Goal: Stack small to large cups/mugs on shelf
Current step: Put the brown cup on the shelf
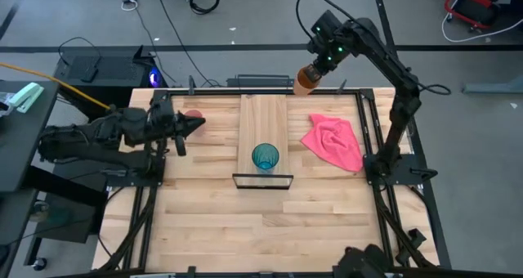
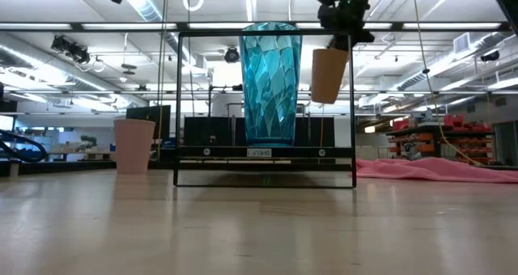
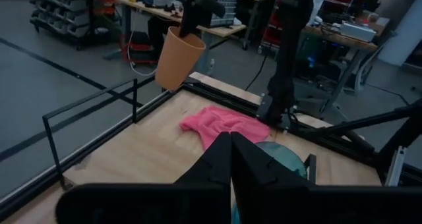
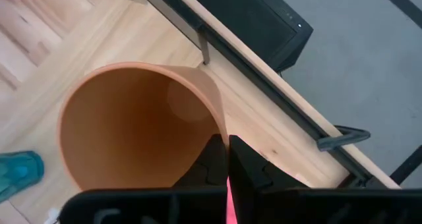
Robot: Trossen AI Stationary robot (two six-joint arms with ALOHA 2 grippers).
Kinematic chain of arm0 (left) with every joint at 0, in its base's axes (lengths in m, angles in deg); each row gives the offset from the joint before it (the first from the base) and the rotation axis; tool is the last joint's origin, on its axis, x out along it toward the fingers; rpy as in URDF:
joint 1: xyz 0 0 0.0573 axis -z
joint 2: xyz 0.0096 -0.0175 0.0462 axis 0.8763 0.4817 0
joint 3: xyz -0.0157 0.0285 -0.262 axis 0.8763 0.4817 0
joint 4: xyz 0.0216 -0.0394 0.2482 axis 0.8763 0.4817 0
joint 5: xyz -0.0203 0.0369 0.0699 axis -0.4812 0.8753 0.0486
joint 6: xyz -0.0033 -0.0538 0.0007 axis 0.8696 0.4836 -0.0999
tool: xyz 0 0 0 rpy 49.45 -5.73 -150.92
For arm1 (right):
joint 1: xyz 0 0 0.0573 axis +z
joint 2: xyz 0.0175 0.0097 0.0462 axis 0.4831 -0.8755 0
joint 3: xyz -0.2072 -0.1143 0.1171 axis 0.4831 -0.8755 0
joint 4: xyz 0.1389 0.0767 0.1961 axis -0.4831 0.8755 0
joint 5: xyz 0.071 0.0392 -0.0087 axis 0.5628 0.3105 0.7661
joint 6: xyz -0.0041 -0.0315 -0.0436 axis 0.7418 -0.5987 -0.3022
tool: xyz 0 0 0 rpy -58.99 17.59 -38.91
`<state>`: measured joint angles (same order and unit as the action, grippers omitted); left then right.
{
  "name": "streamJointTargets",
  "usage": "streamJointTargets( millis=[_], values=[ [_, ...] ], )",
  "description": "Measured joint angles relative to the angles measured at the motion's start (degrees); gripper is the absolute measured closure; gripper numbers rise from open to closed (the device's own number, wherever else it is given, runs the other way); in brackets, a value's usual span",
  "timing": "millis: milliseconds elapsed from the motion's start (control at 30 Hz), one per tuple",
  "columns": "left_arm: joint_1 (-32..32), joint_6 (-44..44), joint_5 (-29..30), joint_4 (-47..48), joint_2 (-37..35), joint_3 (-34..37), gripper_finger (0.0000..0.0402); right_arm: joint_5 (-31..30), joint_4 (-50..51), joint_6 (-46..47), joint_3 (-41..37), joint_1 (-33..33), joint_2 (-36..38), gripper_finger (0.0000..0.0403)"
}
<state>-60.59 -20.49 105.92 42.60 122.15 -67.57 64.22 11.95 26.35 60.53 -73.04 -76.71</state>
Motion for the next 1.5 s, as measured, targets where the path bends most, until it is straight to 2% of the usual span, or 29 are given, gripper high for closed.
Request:
streamJointTargets(
  millis=[167,333,600,867,1267,1500],
  values=[
    [-8.8,0.0,-8.5,-0.3,1.3,0.0,0.0393,3.1,-0.1,-2.1,2.6,-0.5,-3.9,0.04],
    [-15.9,0.1,-15.3,-0.4,2.5,0.0,0.0367,5.8,-0.1,-2.6,5.2,2.7,-7.3,0.04],
    [-23.0,0.0,-22.3,-0.5,6.0,0.0,0.0367,6.9,-0.3,-2.8,6.0,11.1,-10.2,0.04],
    [-29.5,-1.5,-32.7,-0.5,11.9,0.0,0.0372,7.3,-1.2,-5.1,5.9,16.0,-15.8,0.04],
    [-31.1,-2.9,-35.3,-4.8,17.1,0.0,0.0358,9.0,-5.0,-2.8,5.8,17.8,-18.6,0.04],
    [-31.1,-2.9,-35.5,-5.2,18.9,-0.1,0.0358,7.4,-5.7,-1.0,5.8,18.1,-19.2,0.04]
  ],
)
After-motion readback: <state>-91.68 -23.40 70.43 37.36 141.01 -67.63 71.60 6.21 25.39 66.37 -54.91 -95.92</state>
